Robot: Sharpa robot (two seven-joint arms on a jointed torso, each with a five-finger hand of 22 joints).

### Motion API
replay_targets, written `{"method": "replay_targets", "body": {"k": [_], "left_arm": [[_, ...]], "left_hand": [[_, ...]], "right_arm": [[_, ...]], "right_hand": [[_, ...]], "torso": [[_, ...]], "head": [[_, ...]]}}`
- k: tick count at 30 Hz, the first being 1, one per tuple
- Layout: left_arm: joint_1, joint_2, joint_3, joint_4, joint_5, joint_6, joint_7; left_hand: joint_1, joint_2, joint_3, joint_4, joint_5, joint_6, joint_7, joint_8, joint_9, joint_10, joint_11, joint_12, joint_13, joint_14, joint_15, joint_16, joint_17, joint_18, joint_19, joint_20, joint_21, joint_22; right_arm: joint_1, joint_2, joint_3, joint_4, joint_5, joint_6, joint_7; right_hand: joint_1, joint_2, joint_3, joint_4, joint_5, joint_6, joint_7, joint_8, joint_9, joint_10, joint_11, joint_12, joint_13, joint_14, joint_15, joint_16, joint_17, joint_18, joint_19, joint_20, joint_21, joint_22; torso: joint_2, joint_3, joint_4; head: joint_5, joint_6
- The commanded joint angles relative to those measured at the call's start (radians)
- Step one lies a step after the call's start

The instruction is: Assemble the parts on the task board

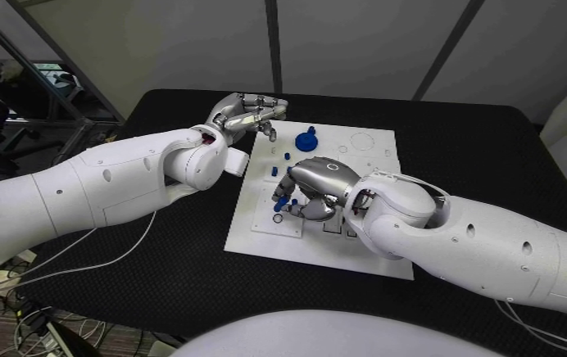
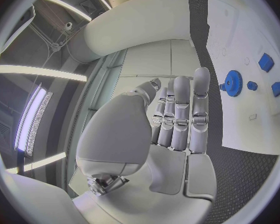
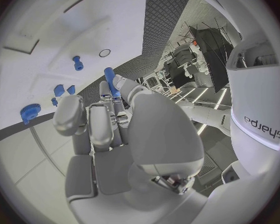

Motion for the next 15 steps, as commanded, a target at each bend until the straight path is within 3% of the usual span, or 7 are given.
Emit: {"method": "replay_targets", "body": {"k": [1,7,15], "left_arm": [[0.002,0.002,0.001,0.000,0.002,0.012,0.005],[0.002,0.004,0.001,0.002,0.002,0.014,0.005],[0.002,0.005,0.001,0.004,0.002,0.015,0.006]], "left_hand": [[-0.002,0.007,-0.006,0.000,-0.001,-0.005,-0.001,0.003,-0.002,-0.004,-0.001,0.002,0.001,-0.004,0.000,-0.003,-0.001,0.020,-0.007,-0.001,-0.005,-0.001],[-0.002,0.007,-0.006,0.000,-0.001,-0.005,-0.001,0.003,-0.002,-0.004,-0.001,0.002,0.001,-0.004,0.000,-0.003,-0.001,0.020,-0.007,-0.001,-0.005,-0.001],[-0.002,0.007,-0.006,0.000,-0.001,-0.005,-0.001,0.003,-0.002,-0.004,-0.001,0.002,0.001,-0.004,0.000,-0.003,-0.001,0.020,-0.007,-0.001,-0.005,-0.001]], "right_arm": [[0.000,0.010,-0.007,-0.014,-0.019,0.013,0.027],[-0.003,0.027,-0.018,-0.038,-0.027,0.024,0.029],[-0.005,0.039,-0.023,-0.056,-0.039,0.044,0.022]], "right_hand": [[-0.002,-0.002,0.004,-0.004,0.005,0.004,0.001,0.006,0.001,0.007,-0.001,-0.006,0.001,0.024,-0.007,0.001,-0.002,-0.012,0.003,0.000,-0.001,-0.002],[-0.002,-0.002,0.004,-0.005,0.006,0.004,0.001,0.006,0.001,0.007,-0.001,-0.007,0.001,0.024,-0.007,0.001,-0.001,-0.012,0.003,0.000,-0.001,-0.001],[-0.002,-0.002,0.004,-0.005,0.006,0.004,0.001,0.006,0.001,0.007,-0.001,-0.007,0.001,0.024,-0.007,0.001,-0.001,-0.012,0.003,0.000,-0.001,-0.001]], "torso": [[0.000,0.0006,-0.0009],[-0.001,0.0002,0.0002],[0.000,0.0002,-0.0003]], "head": [[0.008,-0.005],[0.013,-0.011],[0.018,-0.016]]}}
